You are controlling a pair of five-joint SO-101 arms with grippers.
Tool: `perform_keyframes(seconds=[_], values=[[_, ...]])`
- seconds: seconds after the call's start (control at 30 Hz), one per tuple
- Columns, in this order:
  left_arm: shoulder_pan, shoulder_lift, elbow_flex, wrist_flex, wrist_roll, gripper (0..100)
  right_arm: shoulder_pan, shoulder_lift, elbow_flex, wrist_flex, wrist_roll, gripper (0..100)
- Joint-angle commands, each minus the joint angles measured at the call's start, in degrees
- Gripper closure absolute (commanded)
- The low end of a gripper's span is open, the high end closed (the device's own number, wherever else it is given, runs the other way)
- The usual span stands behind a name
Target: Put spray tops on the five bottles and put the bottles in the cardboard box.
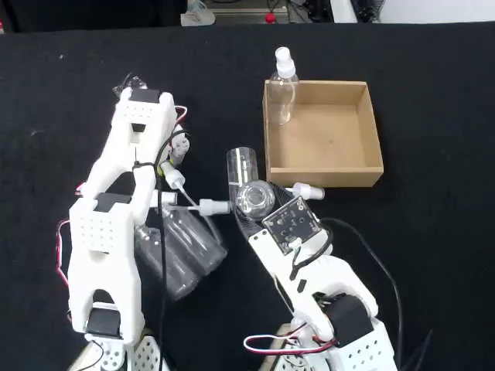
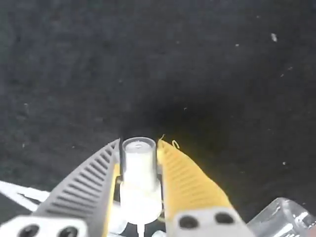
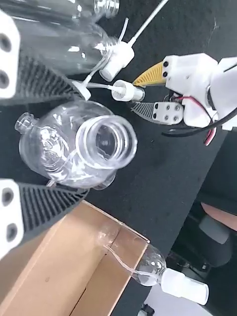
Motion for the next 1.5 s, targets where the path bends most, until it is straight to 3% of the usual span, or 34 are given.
perform_keyframes(seconds=[0.0, 0.17, 0.43, 0.57, 0.83, 1.17, 1.47], values=[[-0.13, -1.05, -3.56, -4.04, -0.09, 96, 0.79, -6.11, -0.31, 0.09, -0.18, 98.8], [-3.12, -1.05, -13.85, 2.29, -0.26, 97, 0.79, -6.11, -0.31, 0.09, -0.18, 98.8], [-8.04, -0.97, -41.71, 19.52, -0.35, 97, 0.7, -6.11, -0.22, 0.09, -0.18, 98.8], [-9.19, -1.23, -46.73, 20.75, -1.93, 97, 0.7, -6.11, -0.22, 0.09, -0.18, 98.8], [-9.19, -6.15, -41.27, 20.92, -6.33, 97, 0.7, -6.11, -0.31, 0.0, -0.18, 98.8], [-4.26, -38.51, -12.0, 20.4, -9.14, 97, 0.7, -6.11, -0.31, 0.0, -0.18, 98.8], [-1.71, -57.85, 7.52, 8.88, -17.14, 97, 0.7, -6.11, -0.31, 0.0, -0.18, 98.8]])
